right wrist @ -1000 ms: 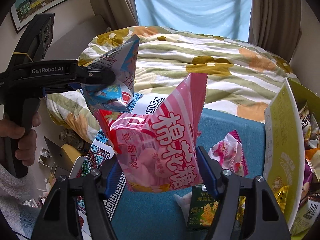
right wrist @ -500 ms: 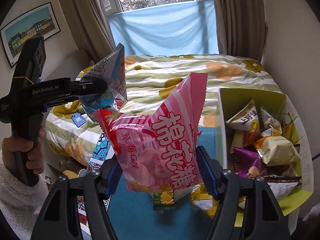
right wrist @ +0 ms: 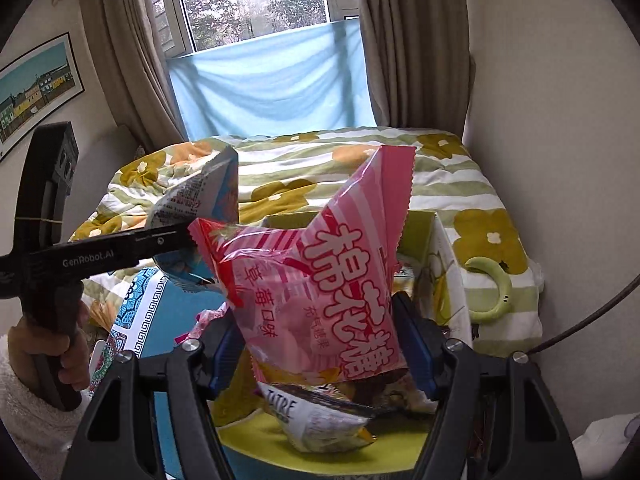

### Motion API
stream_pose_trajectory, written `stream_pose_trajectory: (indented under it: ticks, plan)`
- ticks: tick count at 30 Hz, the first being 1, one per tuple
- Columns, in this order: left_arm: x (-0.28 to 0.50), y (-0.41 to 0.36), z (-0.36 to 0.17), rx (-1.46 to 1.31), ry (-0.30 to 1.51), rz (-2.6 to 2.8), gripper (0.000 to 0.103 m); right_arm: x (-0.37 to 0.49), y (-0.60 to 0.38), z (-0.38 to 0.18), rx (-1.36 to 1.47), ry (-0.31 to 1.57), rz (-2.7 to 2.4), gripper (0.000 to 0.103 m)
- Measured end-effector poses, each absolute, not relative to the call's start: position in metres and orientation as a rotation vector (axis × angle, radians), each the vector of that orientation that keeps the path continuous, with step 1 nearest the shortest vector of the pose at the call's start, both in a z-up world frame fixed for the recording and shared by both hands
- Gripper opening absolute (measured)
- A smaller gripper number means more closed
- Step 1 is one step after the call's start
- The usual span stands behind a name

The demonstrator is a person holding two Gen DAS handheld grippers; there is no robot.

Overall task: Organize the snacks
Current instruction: 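Carry both bags over the cardboard box and release them inside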

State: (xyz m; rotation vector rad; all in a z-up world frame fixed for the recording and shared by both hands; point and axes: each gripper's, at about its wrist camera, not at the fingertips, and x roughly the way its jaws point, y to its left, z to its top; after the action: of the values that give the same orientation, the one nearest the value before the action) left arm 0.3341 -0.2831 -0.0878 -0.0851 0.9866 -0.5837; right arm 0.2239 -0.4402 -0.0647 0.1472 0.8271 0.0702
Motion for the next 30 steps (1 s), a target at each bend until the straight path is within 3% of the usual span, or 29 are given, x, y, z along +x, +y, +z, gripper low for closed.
stream_pose_trajectory:
  ticks: [5, 6, 9, 10, 30]
  plan:
    - [0.341, -0.319, -0.113, -0.029, 1.041, -0.509, 0.051, 0.236, -0.475, -0.072, 0.157, 0.854, 0.096, 0.066]
    - [0.342, -0.322, -0.116, -0.014, 1.049, -0.489, 0.057, 0.239, -0.480, -0.074, 0.160, 0.861, 0.101, 0.066]
    - [0.343, -0.323, -0.118, -0.003, 1.045, -0.462, 0.099, 0.243, -0.490, -0.077, 0.169, 0.871, 0.117, 0.066]
    - [0.340, -0.321, -0.115, -0.005, 1.023, -0.456, 0.102, 0.244, -0.492, -0.077, 0.172, 0.872, 0.122, 0.066]
    - [0.310, -0.276, -0.115, 0.109, 1.000, -0.323, 0.102, 0.316, -0.502, -0.108, 0.300, 0.975, 0.154, 0.068]
